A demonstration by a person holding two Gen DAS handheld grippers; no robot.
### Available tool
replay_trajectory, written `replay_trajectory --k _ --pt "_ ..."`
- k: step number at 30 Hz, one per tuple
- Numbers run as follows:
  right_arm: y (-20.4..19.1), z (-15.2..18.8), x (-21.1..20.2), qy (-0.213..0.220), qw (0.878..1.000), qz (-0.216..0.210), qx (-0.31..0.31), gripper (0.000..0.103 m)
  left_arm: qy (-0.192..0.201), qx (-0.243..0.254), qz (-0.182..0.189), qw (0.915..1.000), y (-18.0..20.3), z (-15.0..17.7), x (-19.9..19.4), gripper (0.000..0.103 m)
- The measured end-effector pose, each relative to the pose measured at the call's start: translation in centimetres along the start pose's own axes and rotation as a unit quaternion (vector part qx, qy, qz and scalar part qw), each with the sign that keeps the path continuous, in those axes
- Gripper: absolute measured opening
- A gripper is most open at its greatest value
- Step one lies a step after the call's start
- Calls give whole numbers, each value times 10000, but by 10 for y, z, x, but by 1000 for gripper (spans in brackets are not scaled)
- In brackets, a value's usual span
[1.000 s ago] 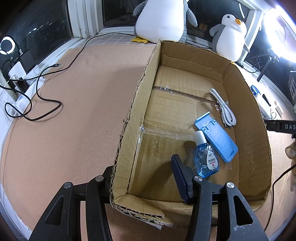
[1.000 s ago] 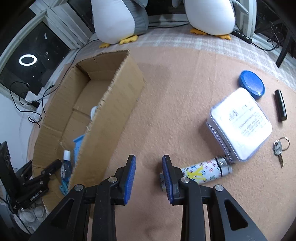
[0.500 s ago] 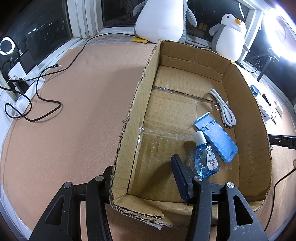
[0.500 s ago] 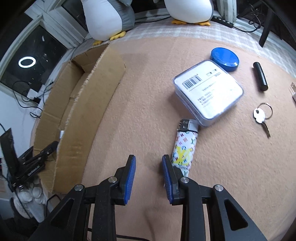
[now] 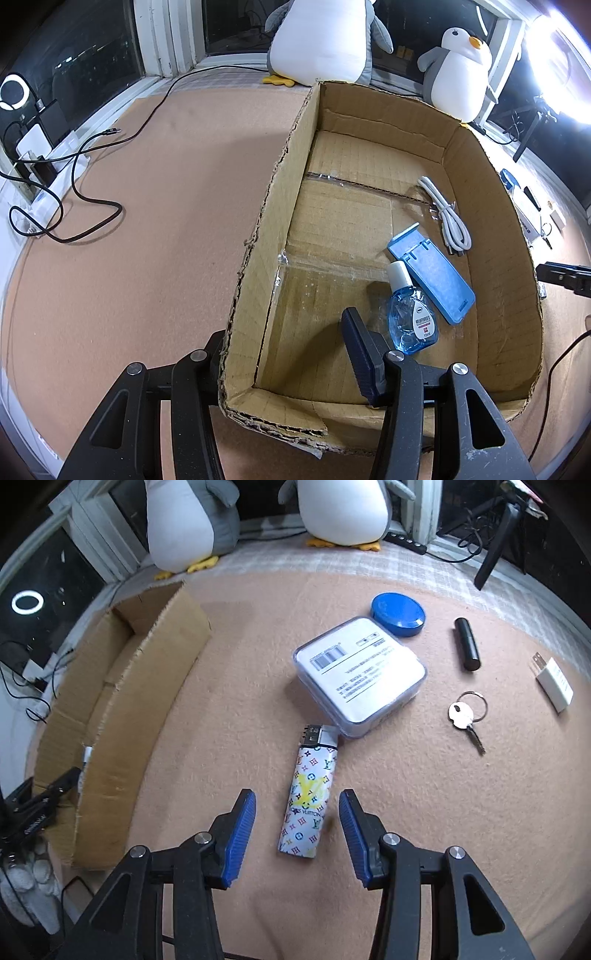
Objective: Organize rigid objects
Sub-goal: 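Move the right tool to the patterned lighter and grasp it, then carry the lighter with the right tool into the box and release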
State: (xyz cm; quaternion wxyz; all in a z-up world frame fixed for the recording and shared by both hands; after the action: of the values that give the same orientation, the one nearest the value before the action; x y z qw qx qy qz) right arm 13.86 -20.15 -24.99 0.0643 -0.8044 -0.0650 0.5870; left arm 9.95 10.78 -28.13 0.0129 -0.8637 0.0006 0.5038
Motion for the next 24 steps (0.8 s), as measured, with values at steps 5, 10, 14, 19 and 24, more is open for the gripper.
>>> replay_trajectory --k 5,10,14,19,24 --pt "-5 -3 10 -114 9997 185 -141 43 1 -1 2 10000 0 0 0 54" --pt "-10 -1 14 -114 9985 384 -360 38 4 -3 3 10000 0 0 0 54" --pt "-8 -2 14 -104 9973 531 -492 25 6 -3 4 10000 0 0 0 54" --pt "-6 0 11 -129 9973 489 -539 22 6 -1 5 10000 0 0 0 54" --pt "-7 3 8 -132 9986 292 -425 21 7 0 6 10000 0 0 0 54"
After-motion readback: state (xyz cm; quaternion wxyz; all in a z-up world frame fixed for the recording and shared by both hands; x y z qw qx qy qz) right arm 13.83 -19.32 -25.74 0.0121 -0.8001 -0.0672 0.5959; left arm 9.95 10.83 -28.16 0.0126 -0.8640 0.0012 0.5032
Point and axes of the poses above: each gripper's, at about its wrist camera, not at the fingertips, and x roughly the way its jaws point, y to its right, z to its underside, the point moved 7 cm from there along x, roughly the way its jaws point, and after that the axes turned 11 degrees about x, right-handed, at the moved point
